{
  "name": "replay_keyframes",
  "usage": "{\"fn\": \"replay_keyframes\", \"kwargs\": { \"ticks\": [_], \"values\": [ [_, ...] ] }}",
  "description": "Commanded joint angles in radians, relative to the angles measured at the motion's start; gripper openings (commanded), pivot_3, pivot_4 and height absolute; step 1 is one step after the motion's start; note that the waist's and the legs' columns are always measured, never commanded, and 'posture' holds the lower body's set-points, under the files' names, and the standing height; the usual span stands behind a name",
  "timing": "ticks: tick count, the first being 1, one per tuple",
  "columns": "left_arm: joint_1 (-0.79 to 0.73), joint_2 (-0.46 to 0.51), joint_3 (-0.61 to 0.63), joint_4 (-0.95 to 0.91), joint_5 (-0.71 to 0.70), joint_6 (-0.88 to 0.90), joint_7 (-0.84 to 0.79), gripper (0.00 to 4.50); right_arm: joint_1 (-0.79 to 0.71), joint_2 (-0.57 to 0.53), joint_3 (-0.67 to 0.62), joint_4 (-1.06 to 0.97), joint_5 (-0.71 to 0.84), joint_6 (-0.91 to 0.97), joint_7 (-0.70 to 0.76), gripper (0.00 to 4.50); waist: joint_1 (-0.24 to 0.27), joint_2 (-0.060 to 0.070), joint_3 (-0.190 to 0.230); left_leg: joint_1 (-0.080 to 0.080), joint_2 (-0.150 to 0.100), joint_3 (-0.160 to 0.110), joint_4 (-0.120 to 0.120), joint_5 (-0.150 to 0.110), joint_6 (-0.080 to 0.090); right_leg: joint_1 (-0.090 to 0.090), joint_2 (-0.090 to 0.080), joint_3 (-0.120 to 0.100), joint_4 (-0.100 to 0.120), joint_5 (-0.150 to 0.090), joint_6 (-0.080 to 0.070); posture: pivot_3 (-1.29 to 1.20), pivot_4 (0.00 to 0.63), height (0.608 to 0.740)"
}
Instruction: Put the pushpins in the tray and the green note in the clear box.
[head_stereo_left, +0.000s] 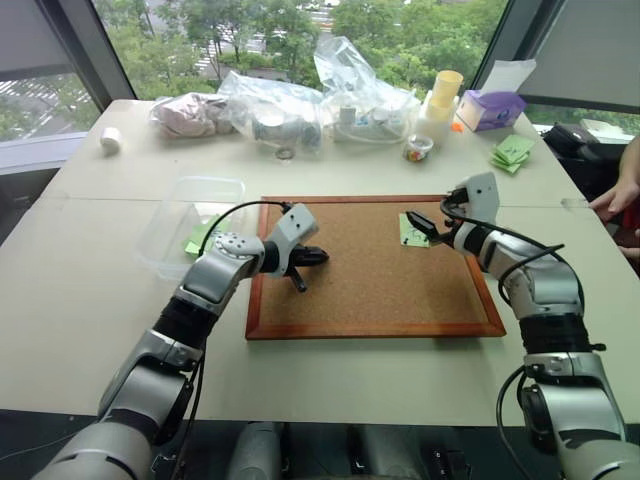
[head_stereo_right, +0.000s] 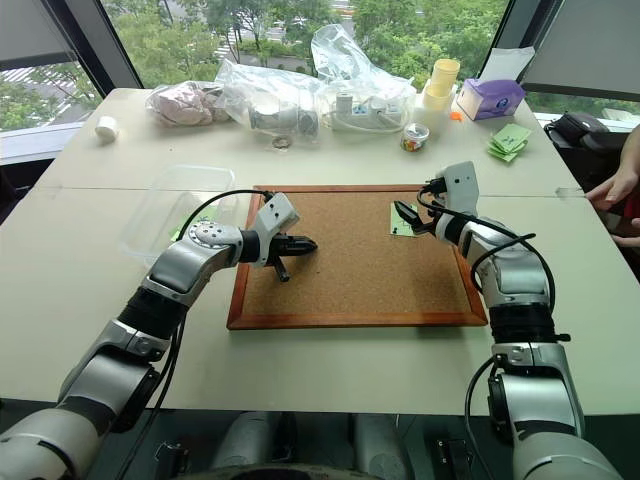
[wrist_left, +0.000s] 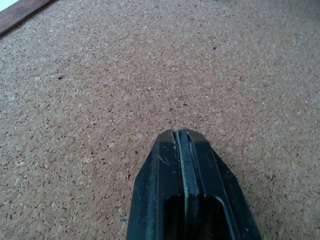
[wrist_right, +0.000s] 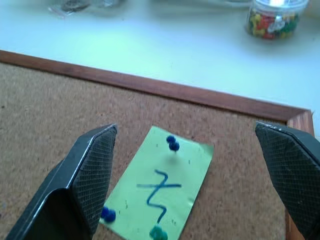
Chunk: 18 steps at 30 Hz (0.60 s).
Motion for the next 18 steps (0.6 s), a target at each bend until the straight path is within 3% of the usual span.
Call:
{"fn": "replay_keyframes", "kwargs": {
  "ticks": [1, 11, 14, 18],
  "values": [
    [0.019, 0.009, -0.018, -0.01, 0.028, 0.004, -0.014, 0.06, -0.058, 0.006, 0.011, 0.072, -0.038, -0.058, 0.039, 4.5, -0.001, 0.0, 0.0, 0.0, 0.0, 0.0, 0.0, 0.0, 0.0, 0.0, 0.0, 0.0, 0.0, 0.0, 0.0, 0.0, 0.15, 0.738],
    [0.054, -0.01, -0.005, -0.053, 0.032, 0.024, 0.005, 0.06, -0.142, 0.039, 0.033, 0.252, -0.098, -0.115, 0.109, 4.5, -0.003, 0.001, 0.0, 0.001, 0.001, 0.0, 0.0, 0.0, 0.0, 0.0, 0.0, 0.0, 0.001, 0.0, 0.0, 0.0, 0.15, 0.738],
    [0.065, -0.013, -0.001, -0.062, 0.034, 0.03, 0.01, 0.0, -0.164, 0.048, 0.035, 0.301, -0.114, -0.138, 0.12, 3.68, -0.003, 0.001, 0.0, 0.001, 0.001, 0.001, 0.0, 0.0, 0.0, 0.0, 0.0, 0.0, 0.001, 0.0, 0.0, 0.0, 0.15, 0.738],
    [0.072, -0.012, 0.005, -0.069, 0.034, 0.038, 0.016, 0.0, -0.185, 0.053, 0.032, 0.346, -0.125, -0.152, 0.129, 1.75, -0.004, 0.001, 0.0, 0.001, 0.001, 0.001, 0.0, 0.0, 0.0, 0.0, 0.0, 0.0, 0.001, 0.0, 0.0, 0.0, 0.15, 0.738]
  ]
}}
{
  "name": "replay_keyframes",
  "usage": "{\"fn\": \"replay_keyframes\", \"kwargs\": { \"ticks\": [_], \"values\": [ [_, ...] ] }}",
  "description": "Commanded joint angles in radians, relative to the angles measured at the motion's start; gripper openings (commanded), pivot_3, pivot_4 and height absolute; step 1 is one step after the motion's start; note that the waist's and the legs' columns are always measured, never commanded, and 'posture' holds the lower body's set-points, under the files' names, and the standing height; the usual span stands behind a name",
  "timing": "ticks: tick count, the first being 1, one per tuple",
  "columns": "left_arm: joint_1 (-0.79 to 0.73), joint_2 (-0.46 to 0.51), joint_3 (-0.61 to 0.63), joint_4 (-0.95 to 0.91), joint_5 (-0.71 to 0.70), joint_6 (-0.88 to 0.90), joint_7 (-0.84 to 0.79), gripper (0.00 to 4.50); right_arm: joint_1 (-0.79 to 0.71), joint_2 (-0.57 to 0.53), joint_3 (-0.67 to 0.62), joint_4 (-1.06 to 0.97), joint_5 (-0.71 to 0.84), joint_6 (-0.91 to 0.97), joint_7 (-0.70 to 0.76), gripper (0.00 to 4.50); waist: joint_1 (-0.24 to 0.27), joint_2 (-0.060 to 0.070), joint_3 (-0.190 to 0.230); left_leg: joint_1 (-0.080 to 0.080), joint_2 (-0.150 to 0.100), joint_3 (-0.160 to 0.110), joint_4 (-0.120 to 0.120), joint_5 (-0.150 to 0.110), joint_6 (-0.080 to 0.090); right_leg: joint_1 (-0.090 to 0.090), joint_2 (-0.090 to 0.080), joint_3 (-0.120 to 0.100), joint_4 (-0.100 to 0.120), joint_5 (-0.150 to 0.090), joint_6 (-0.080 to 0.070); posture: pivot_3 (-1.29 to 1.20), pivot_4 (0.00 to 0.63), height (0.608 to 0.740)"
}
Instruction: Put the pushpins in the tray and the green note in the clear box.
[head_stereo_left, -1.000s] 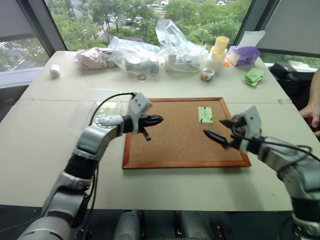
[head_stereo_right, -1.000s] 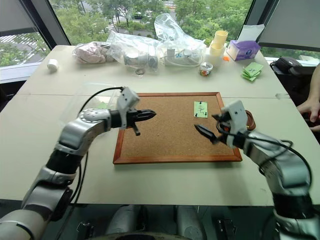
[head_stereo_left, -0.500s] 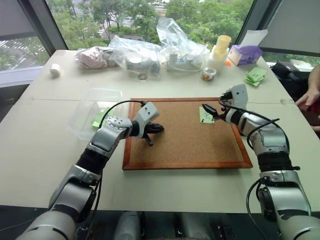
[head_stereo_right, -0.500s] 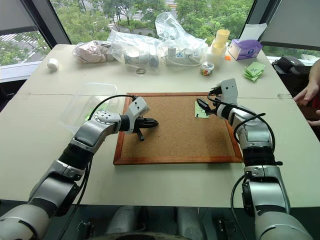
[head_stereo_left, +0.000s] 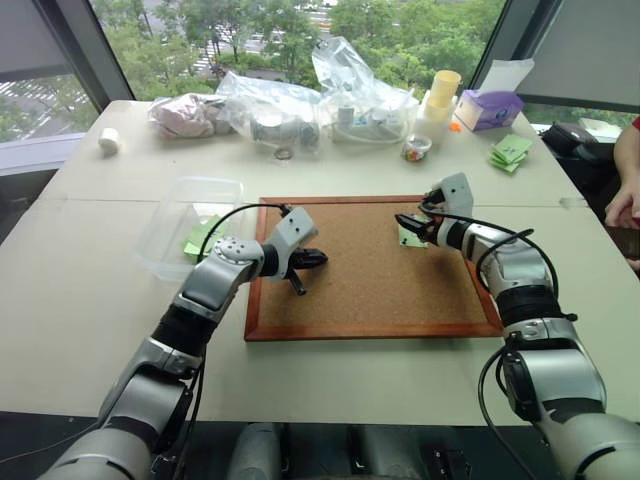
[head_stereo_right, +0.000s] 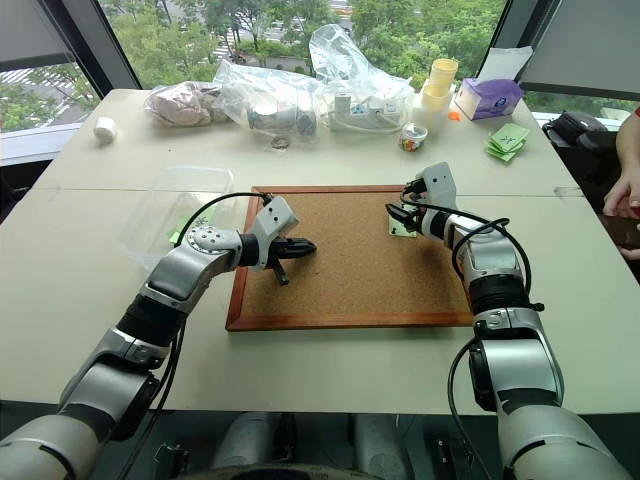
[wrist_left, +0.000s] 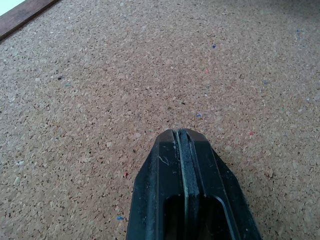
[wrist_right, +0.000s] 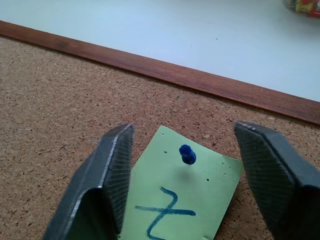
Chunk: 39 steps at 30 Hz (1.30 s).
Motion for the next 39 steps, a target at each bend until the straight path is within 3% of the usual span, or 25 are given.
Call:
{"fn": "replay_keyframes", "kwargs": {
  "ticks": [1, 3, 4, 24, 29, 39],
  "values": [
    [0.029, 0.0, -0.01, -0.012, 0.007, 0.028, -0.005, 0.0, -0.041, 0.004, -0.014, 0.023, -0.012, -0.026, 0.007, 1.21, 0.0, 0.0, 0.0, 0.0, 0.0, 0.0, 0.0, 0.0, 0.0, 0.0, 0.0, 0.0, 0.0, 0.0, 0.0, 0.0, 0.15, 0.738],
    [0.034, 0.002, -0.003, -0.018, 0.007, 0.033, -0.002, 0.0, -0.045, 0.007, -0.014, 0.035, -0.019, -0.026, 0.006, 0.18, -0.001, 0.0, 0.0, 0.0, 0.0, 0.0, 0.0, 0.0, 0.0, 0.0, 0.0, 0.0, 0.0, 0.0, 0.0, 0.0, 0.15, 0.738],
    [0.036, 0.002, 0.0, -0.02, 0.007, 0.035, 0.0, 0.0, -0.045, 0.008, -0.015, 0.038, -0.021, -0.027, 0.007, 0.08, -0.001, 0.001, 0.0, 0.0, 0.0, 0.0, 0.0, 0.0, 0.0, 0.0, 0.0, 0.0, 0.0, 0.0, 0.0, 0.0, 0.15, 0.738],
    [0.045, 0.007, -0.027, -0.011, 0.038, 0.054, -0.003, 0.0, 0.014, -0.003, -0.153, -0.078, 0.022, -0.142, -0.059, 0.08, -0.001, 0.001, -0.001, 0.001, 0.001, 0.0, 0.0, 0.0, 0.0, 0.001, 0.0, 0.0, 0.001, 0.0, 0.0, 0.0, 0.15, 0.738],
    [0.052, -0.006, 0.002, -0.032, 0.02, 0.05, 0.008, 0.0, 0.152, -0.096, -0.234, -0.223, 0.022, -0.056, -0.136, 0.08, 0.006, 0.002, -0.001, 0.0, 0.0, 0.0, 0.0, 0.0, 0.0, 0.001, -0.001, 0.0, 0.0, 0.0, 0.0, 0.0, 0.15, 0.738],
    [0.055, -0.014, -0.012, -0.031, 0.034, 0.042, 0.005, 0.0, 0.404, -0.064, -0.309, -0.513, 0.065, 0.104, -0.238, 0.08, 0.002, 0.005, -0.003, 0.003, 0.001, 0.001, 0.0, 0.0, -0.001, 0.002, 0.001, 0.002, 0.001, 0.0, 0.0, 0.0, 0.15, 0.738]
  ]
}}
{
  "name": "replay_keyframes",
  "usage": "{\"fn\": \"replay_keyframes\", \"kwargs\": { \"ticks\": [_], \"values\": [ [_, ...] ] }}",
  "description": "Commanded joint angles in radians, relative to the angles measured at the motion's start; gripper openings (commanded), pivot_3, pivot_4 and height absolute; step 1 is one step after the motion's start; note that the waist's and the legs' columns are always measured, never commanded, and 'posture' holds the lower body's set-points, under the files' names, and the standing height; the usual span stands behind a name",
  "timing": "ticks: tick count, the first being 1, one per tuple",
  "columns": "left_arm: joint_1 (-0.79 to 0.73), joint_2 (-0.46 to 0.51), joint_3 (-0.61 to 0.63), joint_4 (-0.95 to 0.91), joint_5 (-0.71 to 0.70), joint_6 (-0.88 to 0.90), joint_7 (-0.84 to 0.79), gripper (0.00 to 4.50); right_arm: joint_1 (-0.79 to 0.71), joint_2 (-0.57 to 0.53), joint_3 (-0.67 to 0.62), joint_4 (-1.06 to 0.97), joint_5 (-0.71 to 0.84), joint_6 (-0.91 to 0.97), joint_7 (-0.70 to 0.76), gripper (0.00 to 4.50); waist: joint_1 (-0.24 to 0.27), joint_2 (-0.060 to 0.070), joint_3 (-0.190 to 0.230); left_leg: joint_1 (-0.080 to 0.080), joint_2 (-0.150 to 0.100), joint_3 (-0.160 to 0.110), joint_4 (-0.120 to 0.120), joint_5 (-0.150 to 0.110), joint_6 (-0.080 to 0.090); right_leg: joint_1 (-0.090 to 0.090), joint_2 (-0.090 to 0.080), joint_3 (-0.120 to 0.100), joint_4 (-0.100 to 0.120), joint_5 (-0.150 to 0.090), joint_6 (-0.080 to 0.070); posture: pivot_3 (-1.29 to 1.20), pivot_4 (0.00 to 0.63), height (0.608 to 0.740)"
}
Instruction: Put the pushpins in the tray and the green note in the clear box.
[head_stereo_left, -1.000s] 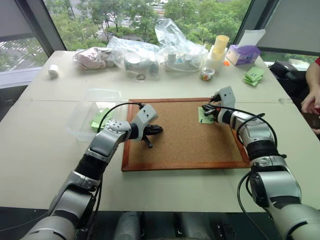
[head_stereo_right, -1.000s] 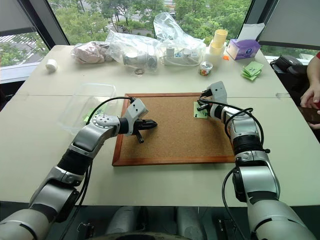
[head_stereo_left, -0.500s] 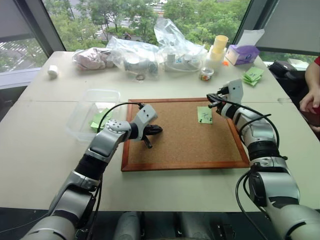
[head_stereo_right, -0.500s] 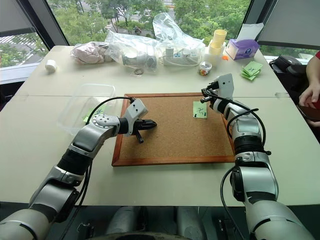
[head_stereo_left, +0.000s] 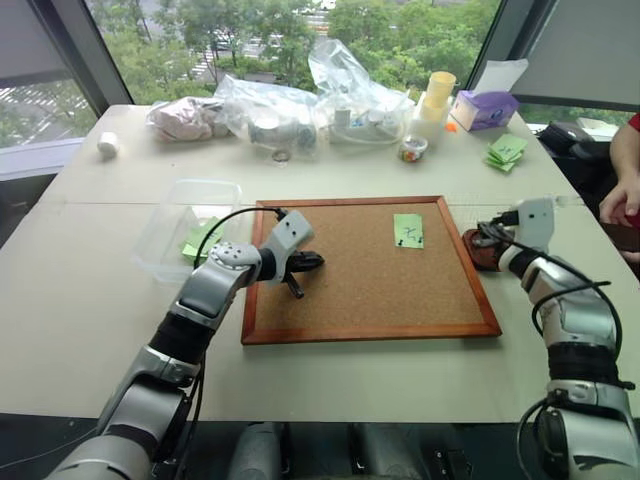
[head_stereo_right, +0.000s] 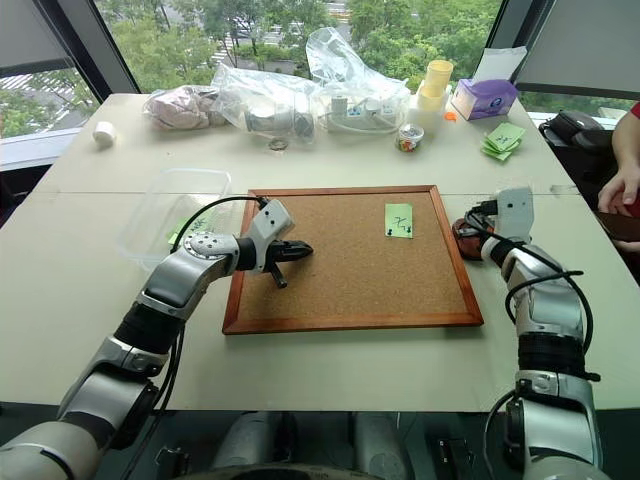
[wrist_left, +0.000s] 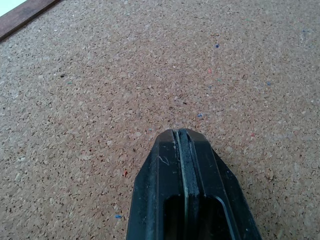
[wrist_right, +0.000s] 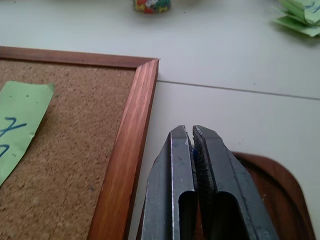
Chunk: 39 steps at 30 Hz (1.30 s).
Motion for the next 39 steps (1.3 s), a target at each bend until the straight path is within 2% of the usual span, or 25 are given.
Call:
{"fn": "replay_keyframes", "kwargs": {
  "ticks": [1, 11, 14, 16, 17, 18, 21, 29, 36, 39],
  "values": [
    [0.014, -0.004, -0.028, 0.018, 0.01, 0.009, -0.012, 0.0, 0.024, 0.0, -0.042, -0.082, 0.023, 0.014, -0.027, 0.08, 0.001, 0.0, 0.0, 0.0, 0.0, 0.0, 0.0, 0.0, 0.0, 0.0, 0.0, 0.0, 0.0, 0.0, 0.0, 0.0, 0.15, 0.738],
    [0.004, -0.005, -0.032, 0.04, 0.019, -0.016, -0.031, 0.0, 0.053, 0.006, -0.062, -0.074, 0.031, 0.002, -0.064, 0.08, 0.002, 0.0, 0.0, 0.0, 0.0, 0.0, 0.0, 0.0, 0.0, 0.0, 0.0, 0.0, -0.001, 0.0, 0.0, 0.0, 0.15, 0.738],
    [0.003, -0.007, -0.032, 0.043, 0.02, -0.018, -0.031, 0.0, 0.051, 0.004, -0.063, -0.07, 0.031, 0.001, -0.067, 0.99, 0.003, 0.0, 0.0, 0.0, 0.0, 0.0, 0.0, 0.0, 0.0, 0.0, 0.0, 0.0, -0.001, 0.0, 0.0, 0.0, 0.15, 0.738],
    [0.003, -0.007, -0.031, 0.045, 0.02, -0.019, -0.03, 0.0, 0.05, 0.0, -0.064, -0.068, 0.027, 0.002, -0.072, 1.9, 0.003, 0.0, 0.0, 0.0, 0.0, 0.0, 0.0, 0.0, 0.001, 0.0, 0.0, 0.0, -0.001, 0.0, 0.0, 0.0, 0.15, 0.738],
    [0.004, -0.008, -0.031, 0.048, 0.02, -0.021, -0.029, 0.0, 0.049, -0.002, -0.064, -0.064, 0.027, 0.001, -0.072, 2.59, 0.003, 0.0, 0.0, 0.0, 0.0, 0.0, 0.0, 0.0, 0.0, 0.0, 0.0, 0.0, -0.001, 0.0, 0.0, 0.0, 0.15, 0.738],
    [0.005, -0.008, -0.03, 0.051, 0.021, -0.022, -0.028, 0.0, 0.048, -0.004, -0.065, -0.06, 0.026, -0.001, -0.072, 2.87, 0.003, 0.0, 0.0, 0.0, 0.0, 0.0, 0.0, 0.0, 0.0, 0.0, 0.0, 0.0, -0.001, 0.0, 0.0, 0.0, 0.15, 0.738],
    [0.006, -0.007, -0.029, 0.056, 0.022, -0.026, -0.026, 0.0, 0.044, -0.009, -0.071, -0.056, 0.029, -0.004, -0.073, 4.43, 0.003, 0.0, 0.0, 0.0, -0.001, 0.0, 0.0, 0.0, 0.0, 0.0, 0.0, 0.0, -0.001, 0.0, 0.0, 0.0, 0.15, 0.738],
    [0.007, -0.011, -0.028, 0.054, 0.019, -0.023, -0.023, 0.0, 0.021, 0.008, -0.109, -0.065, 0.066, -0.014, -0.077, 4.43, 0.004, 0.0, 0.0, 0.0, -0.001, 0.0, 0.0, 0.0, 0.001, 0.001, 0.0, 0.0, -0.001, 0.0, 0.0, 0.0, 0.15, 0.738],
    [0.009, -0.008, -0.028, 0.051, 0.019, -0.019, -0.025, 0.0, -0.054, 0.071, -0.267, -0.092, 0.279, 0.082, -0.121, 4.43, 0.004, 0.0, 0.0, 0.0, 0.0, -0.001, 0.0, 0.0, 0.001, 0.001, 0.0, 0.0, -0.001, 0.0, 0.0, 0.0, 0.15, 0.738],
    [0.01, -0.006, -0.027, 0.05, 0.018, -0.018, -0.026, 0.0, -0.044, 0.062, -0.247, -0.122, 0.299, 0.096, -0.086, 4.43, 0.004, 0.0, 0.0, 0.0, -0.001, -0.001, 0.0, 0.0, 0.001, 0.001, 0.0, 0.0, -0.001, 0.0, 0.0, 0.0, 0.15, 0.738]
  ]
}}
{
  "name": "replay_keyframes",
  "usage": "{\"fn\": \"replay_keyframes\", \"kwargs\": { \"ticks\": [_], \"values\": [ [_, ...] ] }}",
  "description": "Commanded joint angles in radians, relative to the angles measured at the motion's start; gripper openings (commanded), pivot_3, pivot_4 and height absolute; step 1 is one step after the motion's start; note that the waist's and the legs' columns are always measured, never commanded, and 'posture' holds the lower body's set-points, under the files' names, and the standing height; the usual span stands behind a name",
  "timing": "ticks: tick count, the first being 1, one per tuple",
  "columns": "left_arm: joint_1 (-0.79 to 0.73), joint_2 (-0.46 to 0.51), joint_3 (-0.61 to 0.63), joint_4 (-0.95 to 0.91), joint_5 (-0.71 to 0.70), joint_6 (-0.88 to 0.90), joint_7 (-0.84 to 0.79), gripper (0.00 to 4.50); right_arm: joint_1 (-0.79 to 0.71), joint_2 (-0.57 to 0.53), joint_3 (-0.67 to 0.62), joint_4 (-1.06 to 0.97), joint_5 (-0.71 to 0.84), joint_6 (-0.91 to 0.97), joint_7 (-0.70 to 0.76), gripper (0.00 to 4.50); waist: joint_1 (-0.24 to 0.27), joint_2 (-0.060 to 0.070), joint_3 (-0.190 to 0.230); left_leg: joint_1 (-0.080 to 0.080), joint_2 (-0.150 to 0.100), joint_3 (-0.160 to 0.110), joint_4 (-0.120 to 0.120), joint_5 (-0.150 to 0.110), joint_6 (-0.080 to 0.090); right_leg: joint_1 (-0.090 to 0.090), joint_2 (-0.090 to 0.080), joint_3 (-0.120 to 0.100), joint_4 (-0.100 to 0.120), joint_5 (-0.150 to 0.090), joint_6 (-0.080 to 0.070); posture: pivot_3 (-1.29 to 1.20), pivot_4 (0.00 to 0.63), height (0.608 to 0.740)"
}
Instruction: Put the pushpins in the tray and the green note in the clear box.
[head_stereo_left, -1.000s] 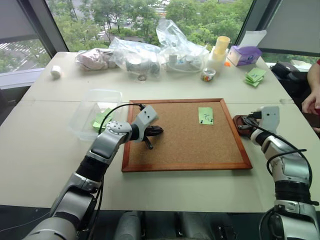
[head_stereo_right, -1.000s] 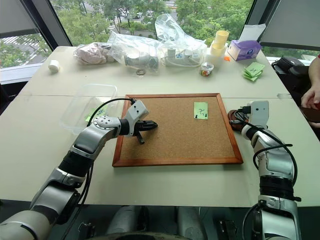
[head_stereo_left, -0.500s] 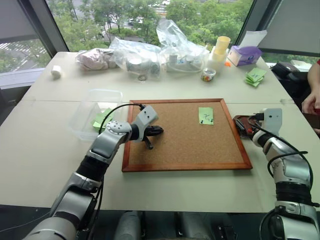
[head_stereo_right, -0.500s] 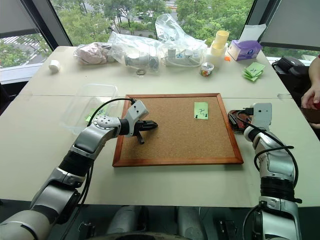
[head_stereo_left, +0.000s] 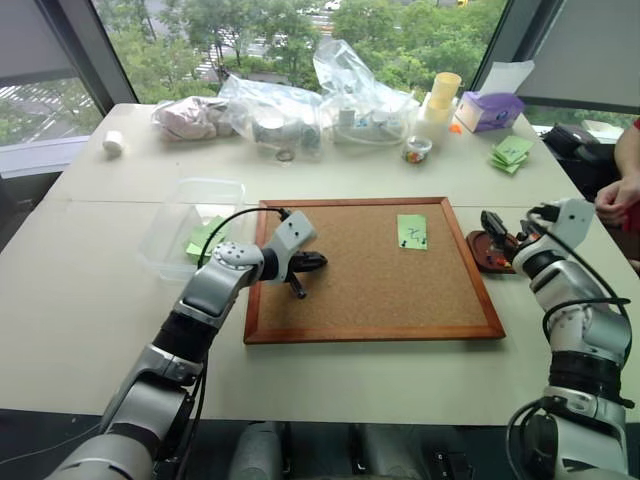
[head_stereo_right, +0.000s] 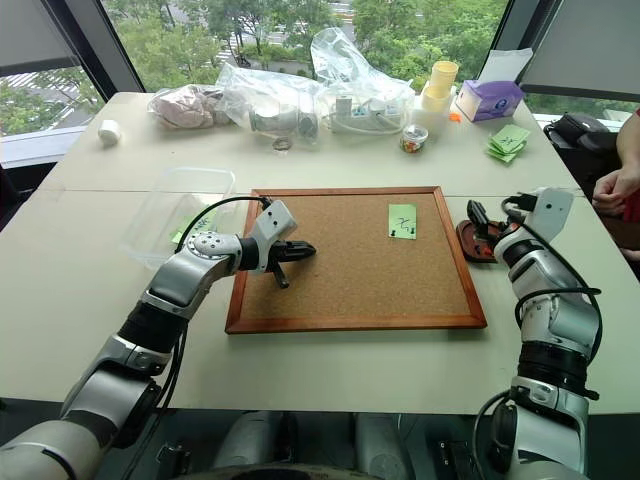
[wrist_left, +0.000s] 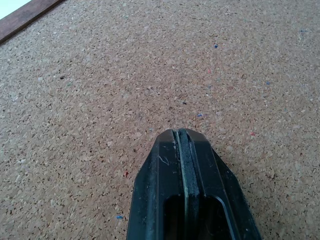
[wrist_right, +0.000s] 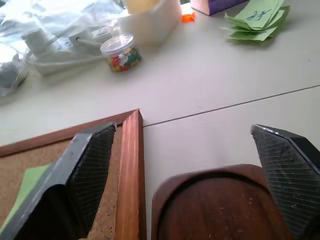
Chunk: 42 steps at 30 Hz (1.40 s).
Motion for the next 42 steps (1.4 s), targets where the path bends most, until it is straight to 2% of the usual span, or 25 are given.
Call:
{"fn": "replay_keyframes", "kwargs": {
  "ticks": [1, 3, 5, 11, 17, 20, 27, 34, 42],
  "values": [
    [0.018, 0.003, -0.021, 0.019, 0.011, 0.022, -0.01, 0.0, 0.032, -0.036, 0.067, -0.103, -0.009, 0.0, 0.061, 4.43, -0.001, 0.0, 0.0, 0.0, 0.0, 0.0, 0.0, 0.0, 0.0, 0.0, 0.0, 0.0, 0.0, 0.0, 0.0, 0.0, 0.15, 0.738],
    [0.019, 0.005, -0.021, 0.017, 0.01, 0.023, -0.011, 0.0, 0.087, -0.063, 0.207, -0.166, -0.091, -0.017, 0.118, 4.43, -0.002, 0.0, 0.0, 0.0, 0.0, 0.0, 0.0, -0.001, 0.001, 0.0, 0.0, 0.0, 0.0, 0.0, 0.0, 0.0, 0.15, 0.738],
    [0.02, 0.004, -0.022, 0.017, 0.011, 0.023, -0.011, 0.0, 0.114, -0.061, 0.275, -0.199, -0.116, -0.019, 0.136, 4.43, -0.004, 0.001, 0.0, 0.0, 0.0, 0.0, 0.0, -0.001, 0.003, 0.0, 0.0, 0.0, 0.0, 0.0, 0.0, 0.0, 0.15, 0.738],
    [0.025, 0.005, -0.025, 0.01, 0.011, 0.028, -0.011, 0.0, 0.089, -0.007, 0.343, -0.108, -0.183, -0.085, 0.114, 4.43, -0.001, 0.001, -0.001, 0.0, 0.0, 0.0, 0.0, -0.001, 0.002, 0.0, 0.0, 0.0, 0.0, 0.0, 0.0, 0.0, 0.15, 0.738],
    [0.025, 0.005, -0.025, 0.012, 0.014, 0.026, -0.007, 0.0, 0.058, 0.011, 0.358, -0.048, -0.202, -0.118, 0.121, 4.43, -0.002, 0.001, -0.001, 0.0, 0.0, 0.0, 0.0, -0.001, 0.001, 0.0, 0.0, 0.0, -0.001, 0.0, 0.0, 0.0, 0.15, 0.738],
    [0.025, 0.004, -0.023, 0.013, 0.014, 0.024, -0.005, 0.0, 0.047, 0.015, 0.364, -0.021, -0.213, -0.136, 0.124, 3.64, -0.002, 0.001, -0.001, 0.0, 0.0, 0.0, 0.0, -0.001, 0.001, 0.0, 0.0, 0.0, -0.001, 0.0, 0.0, 0.0, 0.15, 0.738],
    [0.028, 0.004, -0.022, 0.014, 0.013, 0.024, -0.003, 0.0, 0.052, 0.024, 0.376, -0.03, -0.216, -0.145, 0.138, 0.14, -0.002, 0.001, -0.001, 0.0, 0.0, 0.0, 0.0, -0.001, 0.001, 0.0, 0.0, 0.0, -0.001, 0.0, 0.0, 0.0, 0.15, 0.738],
    [0.032, 0.004, -0.023, 0.016, 0.014, 0.025, -0.003, 0.0, 0.07, 0.035, 0.354, -0.072, -0.192, -0.15, 0.14, 0.05, -0.001, 0.0, -0.001, 0.0, 0.0, 0.0, 0.0, -0.001, 0.001, 0.0, 0.0, 0.0, -0.001, 0.0, 0.0, 0.0, 0.15, 0.738],
    [0.035, 0.004, -0.029, 0.02, 0.016, 0.027, -0.005, 0.0, 0.076, 0.061, 0.299, -0.133, -0.172, -0.244, 0.117, 0.05, -0.002, 0.0, -0.001, 0.0, 0.0, 0.0, 0.0, -0.001, 0.001, 0.0, 0.0, 0.0, -0.001, 0.0, 0.0, 0.0, 0.15, 0.738]
  ]
}}
